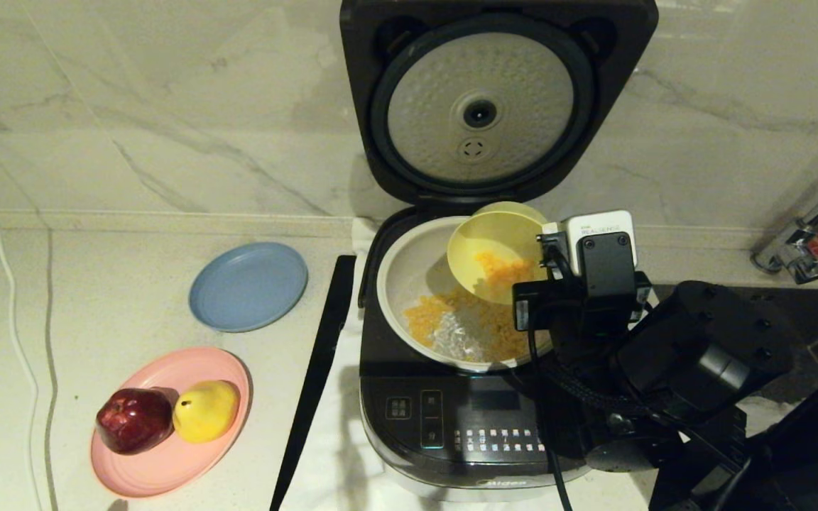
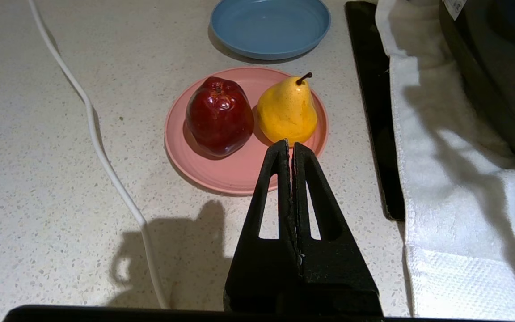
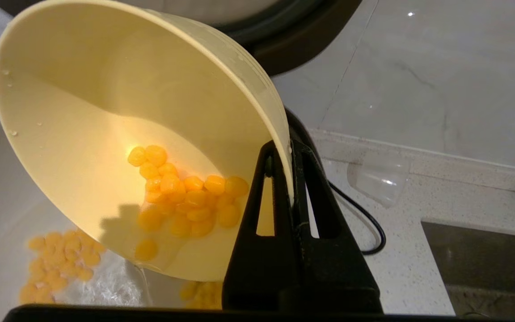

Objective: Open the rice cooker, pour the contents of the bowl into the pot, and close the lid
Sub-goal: Pour the water from the bowl into the rice cooker

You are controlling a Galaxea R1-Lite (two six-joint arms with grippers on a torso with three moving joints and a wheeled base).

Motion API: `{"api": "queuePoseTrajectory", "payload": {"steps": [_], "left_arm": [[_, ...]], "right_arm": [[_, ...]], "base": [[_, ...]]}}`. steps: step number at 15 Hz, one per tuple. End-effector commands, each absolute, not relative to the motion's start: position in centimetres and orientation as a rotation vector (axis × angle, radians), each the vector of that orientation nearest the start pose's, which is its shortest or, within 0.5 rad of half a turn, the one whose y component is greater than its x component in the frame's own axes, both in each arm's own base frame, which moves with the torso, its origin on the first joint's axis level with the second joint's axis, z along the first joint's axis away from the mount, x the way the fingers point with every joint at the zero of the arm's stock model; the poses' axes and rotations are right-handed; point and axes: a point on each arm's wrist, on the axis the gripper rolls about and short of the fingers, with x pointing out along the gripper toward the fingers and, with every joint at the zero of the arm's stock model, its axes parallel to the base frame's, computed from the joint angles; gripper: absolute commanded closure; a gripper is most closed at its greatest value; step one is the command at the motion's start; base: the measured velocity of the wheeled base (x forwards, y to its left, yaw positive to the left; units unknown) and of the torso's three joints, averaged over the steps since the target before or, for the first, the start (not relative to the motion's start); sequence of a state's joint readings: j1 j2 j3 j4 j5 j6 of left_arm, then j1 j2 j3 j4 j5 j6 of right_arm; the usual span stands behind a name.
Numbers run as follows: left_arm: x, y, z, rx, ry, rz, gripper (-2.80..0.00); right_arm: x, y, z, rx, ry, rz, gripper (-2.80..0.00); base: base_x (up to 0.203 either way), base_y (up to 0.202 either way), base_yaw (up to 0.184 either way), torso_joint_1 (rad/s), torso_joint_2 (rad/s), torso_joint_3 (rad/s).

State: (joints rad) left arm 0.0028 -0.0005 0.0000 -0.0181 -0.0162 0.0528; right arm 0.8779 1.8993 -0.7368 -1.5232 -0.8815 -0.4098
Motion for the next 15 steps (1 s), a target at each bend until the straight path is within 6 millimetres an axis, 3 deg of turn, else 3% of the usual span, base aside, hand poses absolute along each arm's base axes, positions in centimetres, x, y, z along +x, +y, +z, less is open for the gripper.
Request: {"api": "queuePoseTrajectory", "payload": {"steps": [1,5,8,15], "left_arm": [[-2.2,0.0,7.5,0.052,-0.011,-0.012,0.00],[-2.2,0.0,7.5,0.054,-0.011,-0.014,0.00],[-2.2,0.0,7.5,0.054,-0.011,-0.012,0.00],[-2.2,0.0,7.5,0.054,-0.011,-0.012,0.00]], "right_arm": [[22.0,23.8,18.6,-0.137,-0.222,-0.055,0.00],[22.0,23.8,18.4,-0.144,-0.217,-0.055,0.00],[21.9,23.8,19.9,-0.112,-0.250,-0.072,0.00],[21.0,24.4,21.3,-0.097,-0.277,-0.058,0.00]], "base": [[0.000,0.000,0.000,0.000,0.00,0.000],[0.000,0.000,0.000,0.000,0.00,0.000],[0.000,0.000,0.000,0.000,0.00,0.000],[0.000,0.000,0.000,0.000,0.00,0.000]]}}
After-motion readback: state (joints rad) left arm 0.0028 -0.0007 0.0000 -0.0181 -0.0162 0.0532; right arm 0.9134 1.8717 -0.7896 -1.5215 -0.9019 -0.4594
